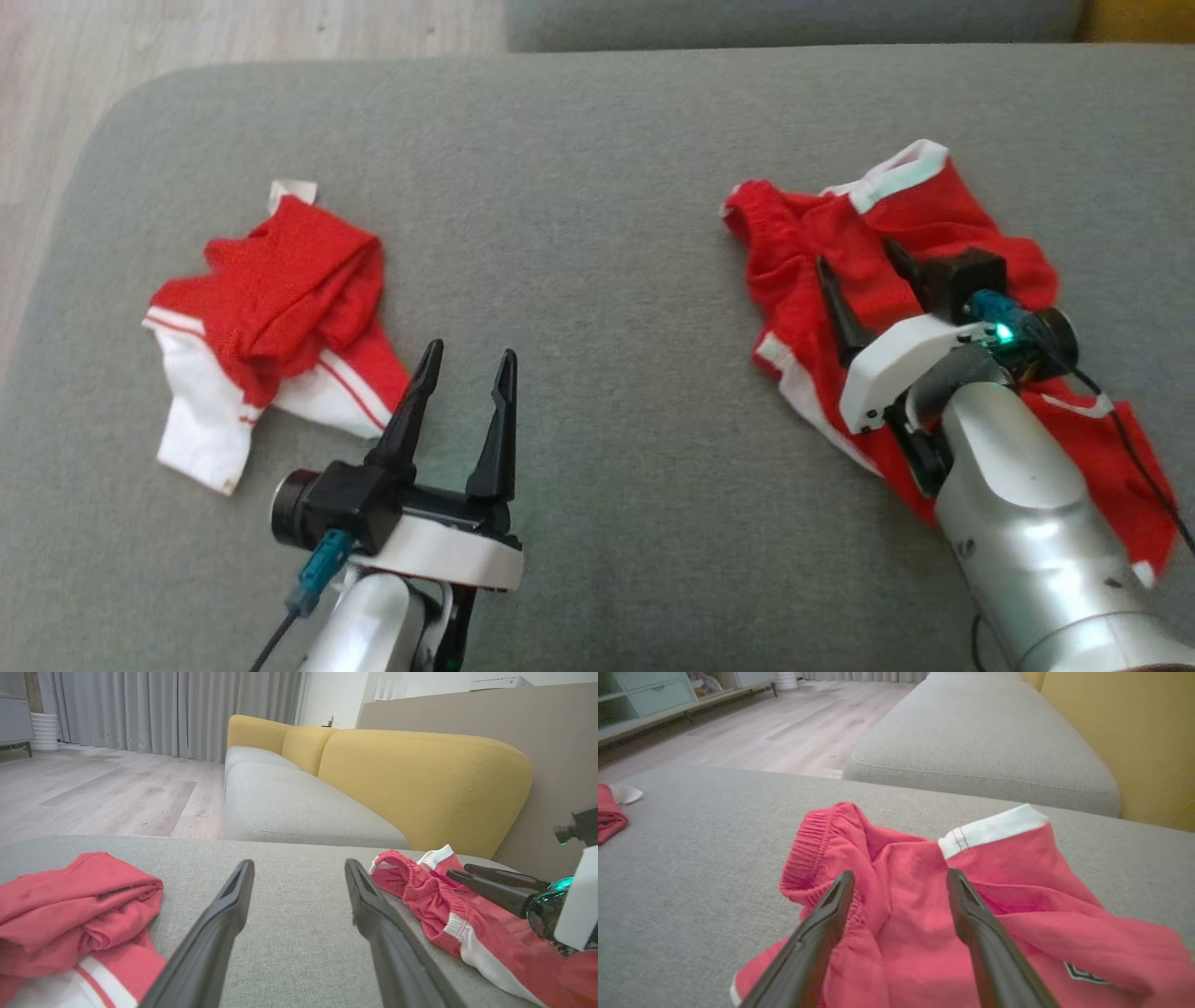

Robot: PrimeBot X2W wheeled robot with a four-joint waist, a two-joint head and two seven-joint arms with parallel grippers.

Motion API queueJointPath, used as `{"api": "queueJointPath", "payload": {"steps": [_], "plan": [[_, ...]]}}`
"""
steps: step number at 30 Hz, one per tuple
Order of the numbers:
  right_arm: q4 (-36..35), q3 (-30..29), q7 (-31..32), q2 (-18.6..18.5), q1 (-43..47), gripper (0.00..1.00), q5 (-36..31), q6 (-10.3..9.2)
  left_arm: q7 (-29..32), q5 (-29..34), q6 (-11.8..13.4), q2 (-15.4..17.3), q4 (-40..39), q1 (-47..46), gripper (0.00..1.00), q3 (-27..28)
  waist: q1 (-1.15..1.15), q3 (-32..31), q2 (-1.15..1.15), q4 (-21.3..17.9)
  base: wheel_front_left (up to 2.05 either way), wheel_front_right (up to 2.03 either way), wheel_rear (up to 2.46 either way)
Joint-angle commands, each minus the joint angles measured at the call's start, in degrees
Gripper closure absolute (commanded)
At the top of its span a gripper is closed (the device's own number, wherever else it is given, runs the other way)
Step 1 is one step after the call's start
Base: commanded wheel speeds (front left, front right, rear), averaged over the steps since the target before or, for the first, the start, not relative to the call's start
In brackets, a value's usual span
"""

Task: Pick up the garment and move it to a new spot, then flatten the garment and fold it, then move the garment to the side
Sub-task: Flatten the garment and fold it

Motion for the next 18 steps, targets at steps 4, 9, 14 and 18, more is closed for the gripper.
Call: {"api": "queueJointPath", "payload": {"steps": [4, 9, 14, 18], "plan": [[-3.73, 5.01, -2.23, 1.06, 1.53, 0.0, 3.44, -0.05, -0.54, 0.57, -0.13, -0.04, -1.93, -0.99, 0.0, 2.98, 0.0, -1.96, 0.0, -2.83, 0.0, 0.0, 0.0], [-8.41, 6.37, -3.76, 0.66, 5.43, 0.0, 7.36, -0.05, -0.54, 0.91, -0.17, -0.04, -2.22, -0.01, 0.0, 3.88, 0.0, -3.34, 0.0, -5.38, 0.0, 0.0, 0.0], [-15.22, 2.75, -5.03, 0.52, 12.04, 0.0, 9.19, -0.05, -0.54, 1.29, -0.28, -0.04, -2.65, 0.88, 0.0, 4.64, 0.0, -3.84, 0.0, -8.02, 0.0, 0.0, 0.0], [-21.65, -1.86, -5.62, 0.82, 18.96, 0.0, 7.64, -0.05, -0.54, 1.7, -0.48, -0.04, -2.77, 1.01, 0.0, 5.09, 0.0, -3.55, 0.0, -9.87, 0.0, 0.0, 0.0]]}}
